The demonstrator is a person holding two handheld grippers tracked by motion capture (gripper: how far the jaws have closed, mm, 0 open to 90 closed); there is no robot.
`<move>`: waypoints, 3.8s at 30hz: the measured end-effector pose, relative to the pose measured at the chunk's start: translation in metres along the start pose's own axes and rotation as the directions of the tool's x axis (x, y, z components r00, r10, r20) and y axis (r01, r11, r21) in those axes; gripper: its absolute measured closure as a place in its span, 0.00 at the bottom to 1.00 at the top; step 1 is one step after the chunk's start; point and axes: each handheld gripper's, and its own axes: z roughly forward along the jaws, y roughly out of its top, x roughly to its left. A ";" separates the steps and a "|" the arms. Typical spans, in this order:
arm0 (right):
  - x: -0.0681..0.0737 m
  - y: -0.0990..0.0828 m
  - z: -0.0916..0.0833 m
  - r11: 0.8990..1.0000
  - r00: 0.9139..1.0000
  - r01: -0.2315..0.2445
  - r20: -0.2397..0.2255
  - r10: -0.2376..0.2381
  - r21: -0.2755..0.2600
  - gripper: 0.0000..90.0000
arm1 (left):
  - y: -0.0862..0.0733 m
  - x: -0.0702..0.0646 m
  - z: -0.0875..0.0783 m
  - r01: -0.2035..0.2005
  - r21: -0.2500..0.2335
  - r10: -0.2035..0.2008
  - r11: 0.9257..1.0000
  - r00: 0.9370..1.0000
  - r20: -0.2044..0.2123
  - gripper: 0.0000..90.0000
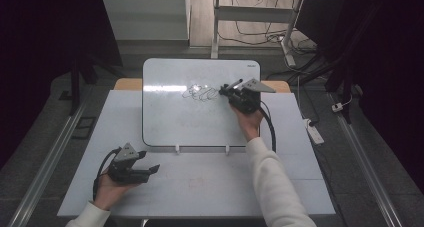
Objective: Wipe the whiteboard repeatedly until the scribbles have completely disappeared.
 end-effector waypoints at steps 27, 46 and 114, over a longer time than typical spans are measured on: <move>0.020 -0.008 0.005 0.995 0.996 0.080 -0.045 -0.077 0.058 0.87 | 0.001 -0.002 0.000 -0.009 0.001 0.009 1.000 1.000 -0.003 0.30; 0.029 -0.002 0.021 0.995 0.995 0.072 -0.075 -0.067 0.068 0.87 | 0.001 0.000 0.001 -0.008 0.002 0.008 1.000 1.000 0.000 0.30; 0.020 0.017 0.024 0.996 0.994 0.089 0.065 -0.091 0.029 0.87 | 0.003 -0.004 -0.001 -0.020 -0.010 0.020 1.000 1.000 0.002 0.30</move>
